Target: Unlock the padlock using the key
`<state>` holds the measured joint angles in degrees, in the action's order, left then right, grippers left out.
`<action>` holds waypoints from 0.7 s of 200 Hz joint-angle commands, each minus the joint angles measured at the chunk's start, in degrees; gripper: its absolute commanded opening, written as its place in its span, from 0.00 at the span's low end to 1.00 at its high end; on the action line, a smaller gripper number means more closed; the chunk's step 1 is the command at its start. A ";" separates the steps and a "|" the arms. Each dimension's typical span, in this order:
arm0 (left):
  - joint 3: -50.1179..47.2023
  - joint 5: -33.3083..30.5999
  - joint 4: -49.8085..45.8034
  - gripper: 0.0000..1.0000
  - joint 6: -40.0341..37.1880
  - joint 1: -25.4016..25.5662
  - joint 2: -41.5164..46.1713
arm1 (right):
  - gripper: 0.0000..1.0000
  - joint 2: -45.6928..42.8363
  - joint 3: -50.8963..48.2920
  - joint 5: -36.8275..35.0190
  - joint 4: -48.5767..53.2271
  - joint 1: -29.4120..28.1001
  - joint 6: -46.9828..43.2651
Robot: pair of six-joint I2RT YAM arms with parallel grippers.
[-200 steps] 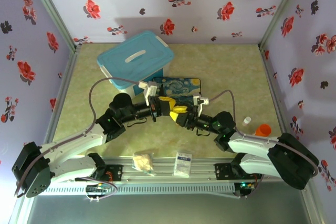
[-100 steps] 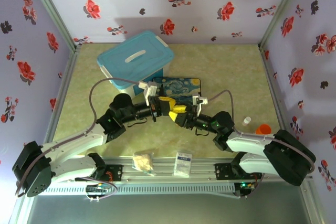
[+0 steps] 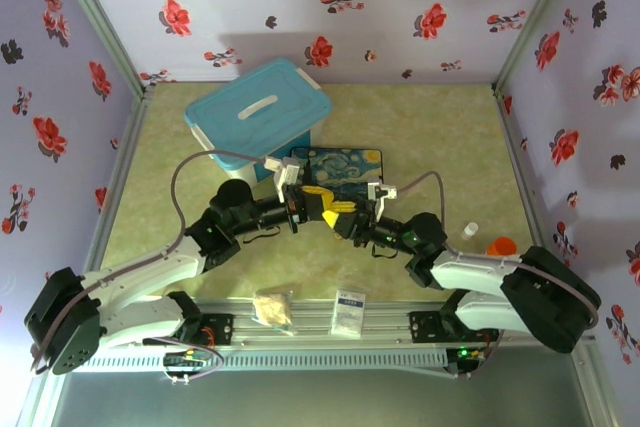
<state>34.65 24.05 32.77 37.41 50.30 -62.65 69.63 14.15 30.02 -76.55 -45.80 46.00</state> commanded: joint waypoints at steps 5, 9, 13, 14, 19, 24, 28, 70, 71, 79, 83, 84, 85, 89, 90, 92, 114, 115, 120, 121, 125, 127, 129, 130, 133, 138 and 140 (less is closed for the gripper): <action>-0.79 0.87 3.75 0.00 1.39 -0.37 -0.78 | 0.11 0.77 -0.21 -0.05 -2.81 -0.07 0.32; -0.77 0.90 3.83 0.00 1.57 -0.50 -0.88 | 0.11 0.80 -0.31 0.04 -2.81 -0.07 0.40; -0.80 0.87 3.92 0.00 1.78 -0.52 -0.98 | 0.10 0.83 -0.42 0.09 -2.81 -0.04 0.53; -0.85 0.89 3.94 0.00 1.79 -0.54 -1.03 | 0.10 0.80 -0.43 0.11 -2.81 -0.06 0.56; -0.88 0.84 3.96 0.00 1.92 -0.59 -1.07 | 0.08 0.75 -0.52 0.15 -2.81 -0.06 0.63; -0.89 0.75 4.04 0.00 2.03 -0.73 -1.11 | 0.08 0.71 -0.79 0.05 -2.81 -0.02 0.68; -0.97 0.58 4.13 0.00 2.17 -0.82 -1.19 | 0.07 0.62 -1.02 -0.04 -2.81 -0.07 0.75; -2.64 -3.52 6.78 0.24 3.48 -1.61 -0.94 | 0.01 -1.46 -3.14 -1.75 -1.09 0.00 0.31; -2.70 -3.68 6.82 0.24 3.47 -1.61 -0.92 | 0.01 -1.53 -3.20 -1.78 -0.94 0.00 0.31; -3.17 -4.45 7.06 0.26 3.50 -1.91 -0.51 | 0.01 -2.29 -3.38 -1.95 0.11 -0.05 -0.06; -3.39 -4.81 7.27 0.30 3.53 -2.03 -0.29 | 0.01 -2.72 -3.45 -2.06 0.65 -0.04 -0.26; -3.47 -4.90 7.28 0.31 3.54 -2.04 -0.24 | 0.01 -2.86 -3.48 -2.11 0.85 -0.06 -0.28; -3.55 -4.98 7.29 0.33 3.54 -2.05 -0.17 | 0.01 -2.98 -3.50 -2.13 1.04 -0.07 -0.33; -3.73 -5.41 7.39 0.39 3.69 -2.20 0.12 | 0.01 -3.43 -3.55 -2.29 1.92 -0.04 -0.65; -3.77 -5.55 7.34 0.41 3.71 -2.26 0.19 | 0.01 -3.61 -3.58 -2.36 2.24 -0.06 -0.74; -3.86 -5.87 7.31 0.45 3.83 -2.30 0.41 | 0.01 -3.93 -3.66 -2.45 2.71 -0.05 -0.89; -4.04 -11.67 1.60 0.74 5.21 -2.75 3.13 | 0.01 -8.43 -3.32 -5.59 16.64 0.31 -3.71; -3.92 -11.93 0.98 0.74 5.26 -2.75 3.27 | 0.01 -8.58 -3.24 -5.90 17.59 0.29 -3.81; -3.37 -13.43 -2.12 0.74 5.13 -2.84 3.76 | 0.01 -10.26 -2.82 -7.35 23.03 0.43 -4.95; -3.23 -13.73 -2.77 0.74 5.05 -2.84 3.85 | 0.00 -10.59 -2.69 -7.65 24.44 0.48 -5.17; -2.56 -14.79 -5.68 0.75 4.90 -2.81 4.06 | 0.00 -11.82 -2.29 -9.04 28.97 0.53 -5.98; -2.18 -15.43 -7.26 0.75 4.90 -2.77 4.10 | 0.00 -12.19 -2.16 -9.90 31.02 0.56 -6.53; -1.84 -16.03 -8.84 0.75 4.87 -2.69 4.11 | 0.00 -12.93 -1.95 -10.60 33.18 0.56 -6.93; -1.63 -16.35 -9.64 0.75 4.87 -2.68 4.03 | 0.00 -13.33 -1.85 -11.08 34.26 0.60 -7.17; -1.04 -17.18 -11.91 0.75 5.03 -2.62 3.96 | 0.00 -14.24 -1.69 -12.18 37.27 0.65 -7.64; -0.30 -18.56 -15.24 0.75 5.50 -2.58 3.59 | 0.00 -15.71 -1.34 -14.38 41.54 0.78 -8.34; 0.02 -19.08 -16.59 0.75 5.84 -2.51 3.39 | 0.00 -16.13 -1.13 -15.17 43.76 0.91 -8.59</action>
<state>31.18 13.78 30.50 41.93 47.97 -59.99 58.85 10.96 24.34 -58.61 -45.63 43.16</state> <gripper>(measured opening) 0.750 0.051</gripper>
